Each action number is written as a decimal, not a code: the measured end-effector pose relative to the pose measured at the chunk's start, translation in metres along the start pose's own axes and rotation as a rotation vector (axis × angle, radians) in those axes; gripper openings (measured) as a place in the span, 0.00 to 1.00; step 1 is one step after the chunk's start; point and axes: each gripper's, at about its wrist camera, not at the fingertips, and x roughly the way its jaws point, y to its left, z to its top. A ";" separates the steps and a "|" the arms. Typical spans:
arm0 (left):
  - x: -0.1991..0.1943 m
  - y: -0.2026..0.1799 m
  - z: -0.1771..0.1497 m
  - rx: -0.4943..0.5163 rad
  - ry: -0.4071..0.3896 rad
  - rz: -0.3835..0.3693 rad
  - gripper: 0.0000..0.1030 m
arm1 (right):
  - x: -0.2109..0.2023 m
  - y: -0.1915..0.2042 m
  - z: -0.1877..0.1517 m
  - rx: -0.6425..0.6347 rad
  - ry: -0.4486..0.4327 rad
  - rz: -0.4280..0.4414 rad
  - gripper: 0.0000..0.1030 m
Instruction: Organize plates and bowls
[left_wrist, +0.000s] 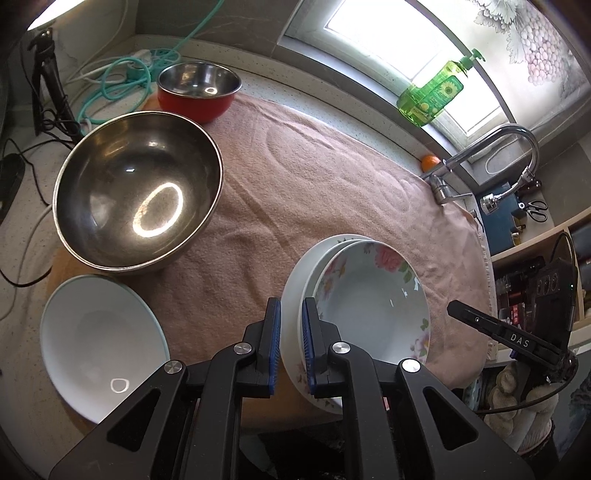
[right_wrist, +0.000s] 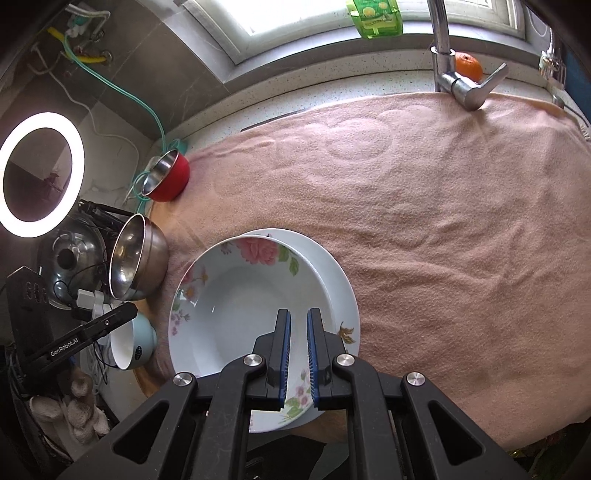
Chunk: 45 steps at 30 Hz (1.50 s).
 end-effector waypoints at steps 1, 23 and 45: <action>-0.001 0.001 0.000 -0.007 -0.004 0.000 0.10 | 0.000 0.002 0.001 -0.006 -0.001 0.002 0.09; -0.046 0.070 0.015 -0.168 -0.123 0.061 0.14 | 0.002 0.074 0.033 -0.153 -0.020 0.083 0.13; -0.056 0.145 0.051 -0.262 -0.161 0.166 0.24 | 0.075 0.166 0.056 -0.219 0.084 0.177 0.19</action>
